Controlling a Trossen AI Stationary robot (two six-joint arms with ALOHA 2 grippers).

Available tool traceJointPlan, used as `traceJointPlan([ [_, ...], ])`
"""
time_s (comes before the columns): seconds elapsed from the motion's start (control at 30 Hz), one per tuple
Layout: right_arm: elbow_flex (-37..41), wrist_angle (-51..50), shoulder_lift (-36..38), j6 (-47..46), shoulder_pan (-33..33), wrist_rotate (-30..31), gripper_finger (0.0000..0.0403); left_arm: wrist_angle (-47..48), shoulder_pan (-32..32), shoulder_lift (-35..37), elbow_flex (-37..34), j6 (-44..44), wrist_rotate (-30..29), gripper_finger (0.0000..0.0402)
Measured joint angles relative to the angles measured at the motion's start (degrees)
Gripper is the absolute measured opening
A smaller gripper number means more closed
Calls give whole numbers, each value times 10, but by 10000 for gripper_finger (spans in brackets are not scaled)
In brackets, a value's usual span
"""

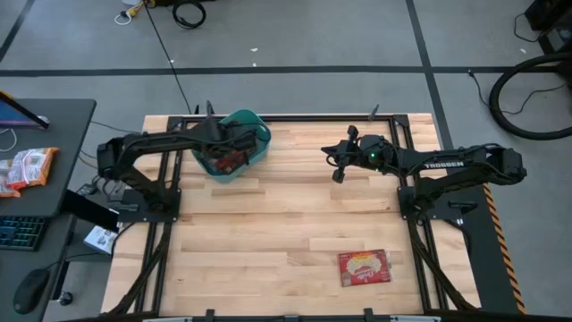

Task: Sort popcorn bags into baskets
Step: Put the popcorn bag into the bin

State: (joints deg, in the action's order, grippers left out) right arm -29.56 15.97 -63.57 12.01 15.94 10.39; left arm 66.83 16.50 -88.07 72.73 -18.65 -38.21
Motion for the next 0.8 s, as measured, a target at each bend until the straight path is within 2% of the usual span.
traceJointPlan([
  [0.23,0,0,0,0,0,0,7,-3,9,-17,0,12,-30,92],
  [0.43,0,0,0,0,0,-1,7,-10,-13,-3,34,18,17,137],
  [0.57,0,0,0,0,0,-4,7,-100,-44,-3,38,82,107,139],
  [0.67,0,-1,0,0,0,-34,7,-193,-69,-9,24,123,172,137],
  [0.8,0,-8,0,0,-4,-108,7,-310,-96,-11,-33,179,188,137],
])
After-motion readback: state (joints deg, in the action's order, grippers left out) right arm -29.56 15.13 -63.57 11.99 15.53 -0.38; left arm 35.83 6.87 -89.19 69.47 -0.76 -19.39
